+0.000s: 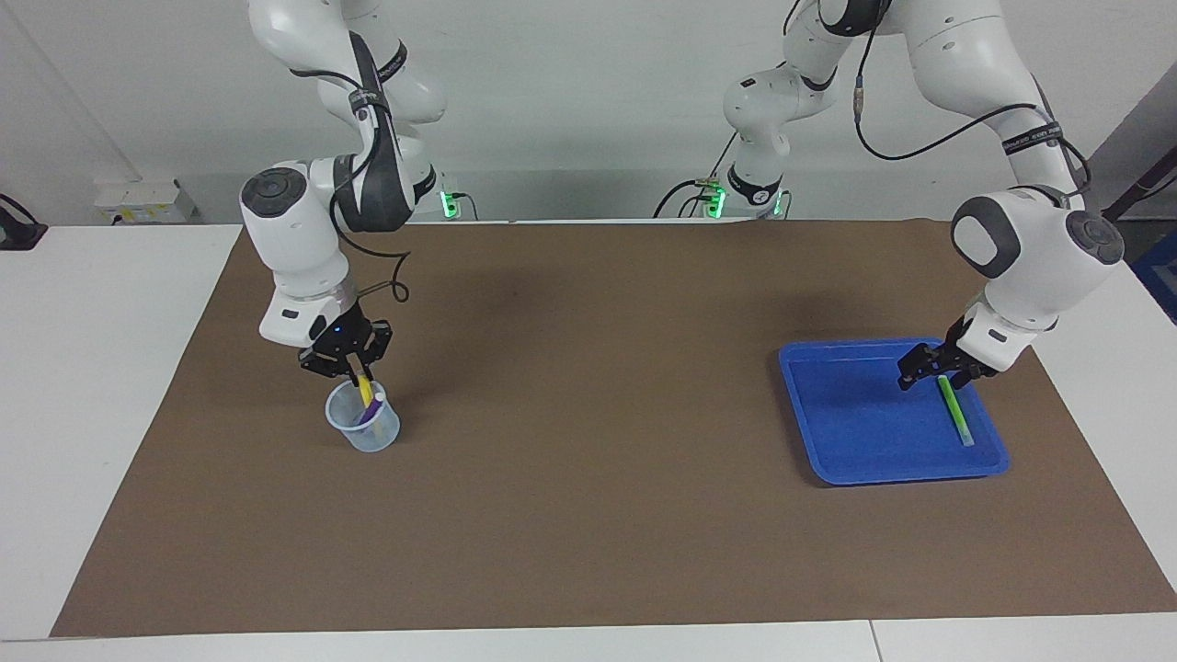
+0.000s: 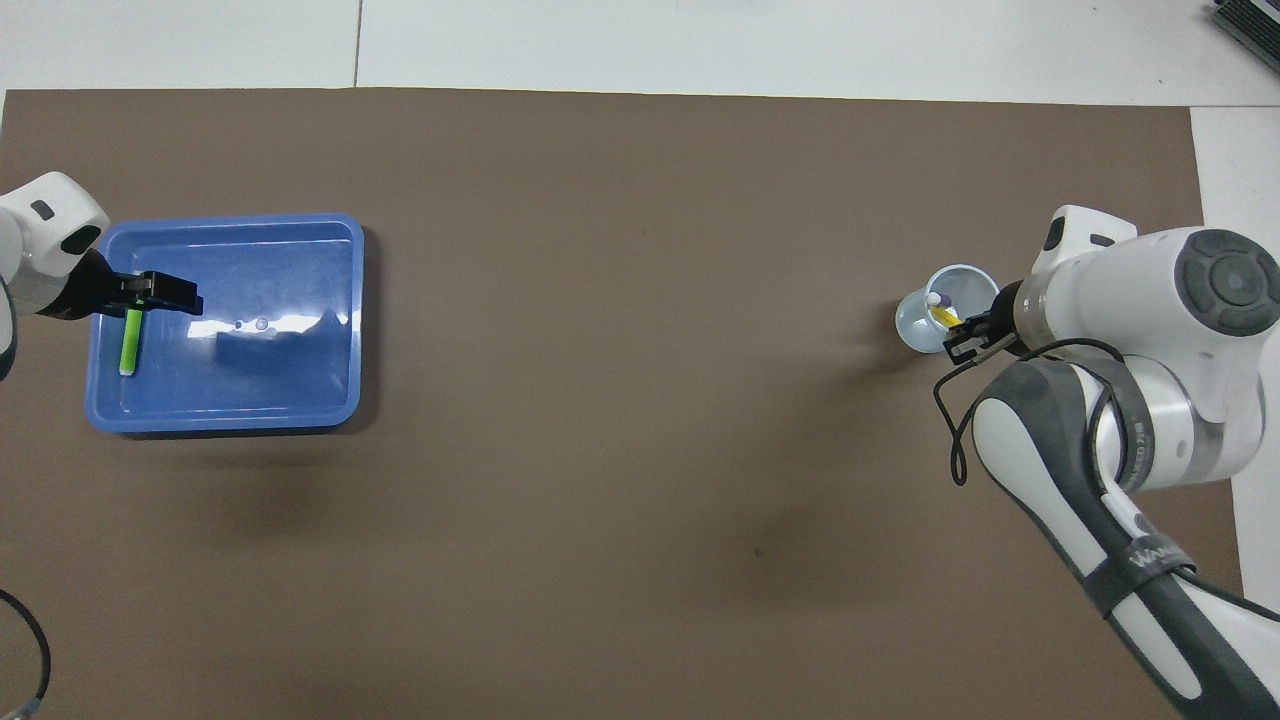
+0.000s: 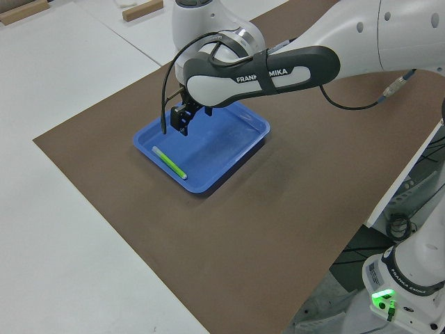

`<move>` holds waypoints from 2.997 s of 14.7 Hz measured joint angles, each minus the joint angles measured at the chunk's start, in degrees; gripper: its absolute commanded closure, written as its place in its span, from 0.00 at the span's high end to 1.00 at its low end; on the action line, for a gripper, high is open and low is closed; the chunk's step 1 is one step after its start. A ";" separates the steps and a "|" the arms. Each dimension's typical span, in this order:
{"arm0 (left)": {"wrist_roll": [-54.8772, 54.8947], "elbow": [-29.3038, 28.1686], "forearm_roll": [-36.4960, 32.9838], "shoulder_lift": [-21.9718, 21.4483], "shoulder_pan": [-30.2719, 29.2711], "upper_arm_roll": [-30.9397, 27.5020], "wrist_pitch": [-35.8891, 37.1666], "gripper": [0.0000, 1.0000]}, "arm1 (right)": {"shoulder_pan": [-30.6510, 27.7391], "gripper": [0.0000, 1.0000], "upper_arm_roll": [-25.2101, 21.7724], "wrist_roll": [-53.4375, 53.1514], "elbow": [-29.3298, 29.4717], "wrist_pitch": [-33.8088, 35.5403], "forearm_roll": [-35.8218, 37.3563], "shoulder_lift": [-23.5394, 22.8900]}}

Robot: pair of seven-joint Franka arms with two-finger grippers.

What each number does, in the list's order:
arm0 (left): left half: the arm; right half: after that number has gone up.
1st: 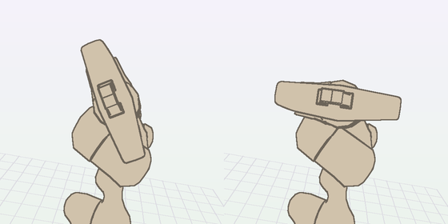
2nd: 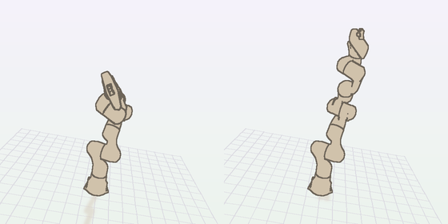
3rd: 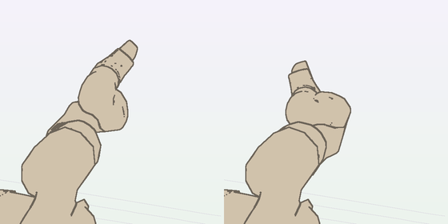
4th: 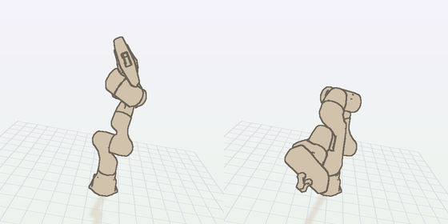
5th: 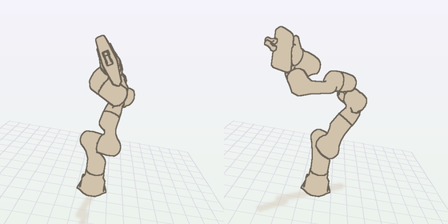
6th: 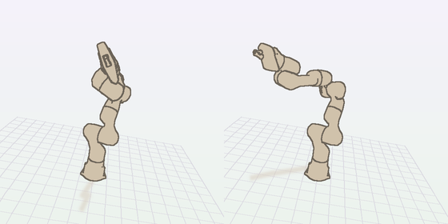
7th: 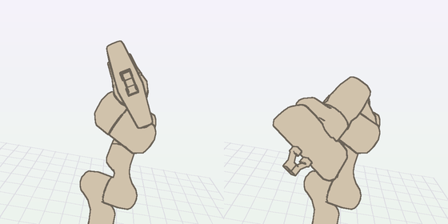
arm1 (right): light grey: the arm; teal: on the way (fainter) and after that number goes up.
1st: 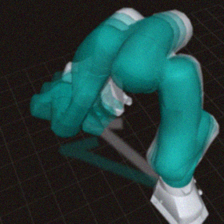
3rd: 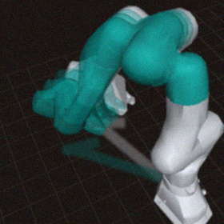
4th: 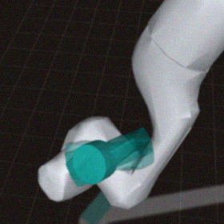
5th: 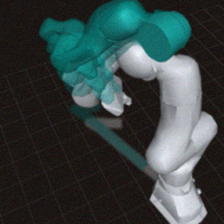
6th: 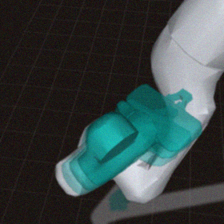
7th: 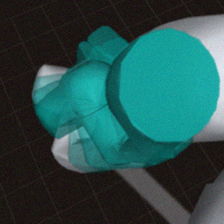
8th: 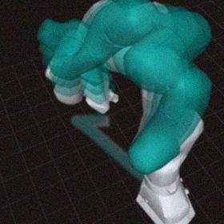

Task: Right arm passes pens to left for tray arrangement
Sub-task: 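Lift the yellow pen from the cup with the right gripper, then carry the yellow pen toward the left gripper while the left gripper reaches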

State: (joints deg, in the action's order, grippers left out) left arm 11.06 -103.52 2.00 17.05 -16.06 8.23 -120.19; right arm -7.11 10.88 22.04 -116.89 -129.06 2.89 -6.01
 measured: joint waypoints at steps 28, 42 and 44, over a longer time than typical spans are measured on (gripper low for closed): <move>-34.72 7.85 21.64 -7.67 10.64 4.86 19.86 0.99 | 8.26 0.12 1.78 -33.70 22.88 15.67 -26.64 0.30; -57.13 4.80 44.91 -7.09 19.44 6.47 -0.78 0.95 | 24.49 0.12 2.04 -59.17 22.62 -7.04 -29.08 -8.16; -57.13 4.79 44.97 -6.84 19.29 5.98 -2.57 0.95 | 25.25 0.12 2.03 -60.11 22.68 -7.06 -29.07 -8.16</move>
State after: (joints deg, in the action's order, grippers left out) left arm -46.06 -98.74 46.97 10.21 3.22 14.21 -122.76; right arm 18.15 12.90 -38.07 -94.21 -136.12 -26.19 -14.17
